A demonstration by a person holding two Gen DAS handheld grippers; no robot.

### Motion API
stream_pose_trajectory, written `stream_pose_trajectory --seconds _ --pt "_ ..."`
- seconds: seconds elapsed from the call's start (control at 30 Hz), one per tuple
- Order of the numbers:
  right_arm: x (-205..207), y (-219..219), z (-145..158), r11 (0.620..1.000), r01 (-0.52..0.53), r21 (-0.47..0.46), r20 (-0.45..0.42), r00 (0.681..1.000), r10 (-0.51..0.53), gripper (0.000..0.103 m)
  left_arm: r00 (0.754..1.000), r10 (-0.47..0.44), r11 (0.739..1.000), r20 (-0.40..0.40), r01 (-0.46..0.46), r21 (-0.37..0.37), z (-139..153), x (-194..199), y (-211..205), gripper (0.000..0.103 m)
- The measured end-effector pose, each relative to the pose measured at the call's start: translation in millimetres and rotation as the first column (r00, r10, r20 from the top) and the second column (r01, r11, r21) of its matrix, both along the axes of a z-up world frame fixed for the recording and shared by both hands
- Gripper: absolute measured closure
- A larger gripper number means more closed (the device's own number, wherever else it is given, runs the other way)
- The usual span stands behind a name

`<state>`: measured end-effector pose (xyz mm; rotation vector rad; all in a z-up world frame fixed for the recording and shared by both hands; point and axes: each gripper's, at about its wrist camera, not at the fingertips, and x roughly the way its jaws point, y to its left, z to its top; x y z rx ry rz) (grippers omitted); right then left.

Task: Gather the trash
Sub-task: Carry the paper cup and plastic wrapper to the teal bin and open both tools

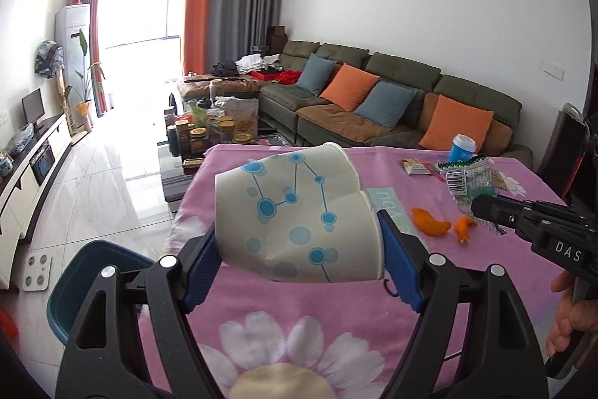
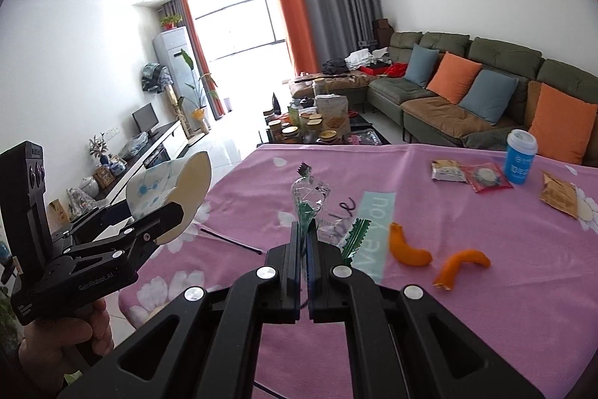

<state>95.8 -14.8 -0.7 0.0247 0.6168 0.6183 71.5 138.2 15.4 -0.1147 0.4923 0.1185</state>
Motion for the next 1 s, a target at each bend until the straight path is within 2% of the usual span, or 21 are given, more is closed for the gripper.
stream_pose_trajectory --seconds 0.23,0.5,0.8,1.0 --pt "-10.3 49.0 5.4 0.994 -0.105 -0.015 0.005 0.994 0.105 0.102 0.992 0.129 0.992 0.001 -0.129 0.0 -1.1 -56.0 65.4 0.026" --pt "-16.2 95.5 6.0 0.977 -0.212 -0.031 0.0 0.977 0.212 0.102 0.968 0.25 0.968 -0.017 -0.251 -0.011 -8.5 -106.3 134.1 0.026" --pt "-25.3 173.8 1.7 0.926 -0.372 -0.059 -0.031 0.928 0.371 0.102 0.921 0.382 0.922 -0.075 -0.385 -0.03 -29.1 -162.4 212.1 0.026" --pt "-23.3 215.9 -1.6 0.89 -0.451 -0.07 -0.059 0.892 0.448 0.102 0.896 0.426 0.901 -0.124 -0.433 -0.036 -45.4 -177.5 250.1 0.026"
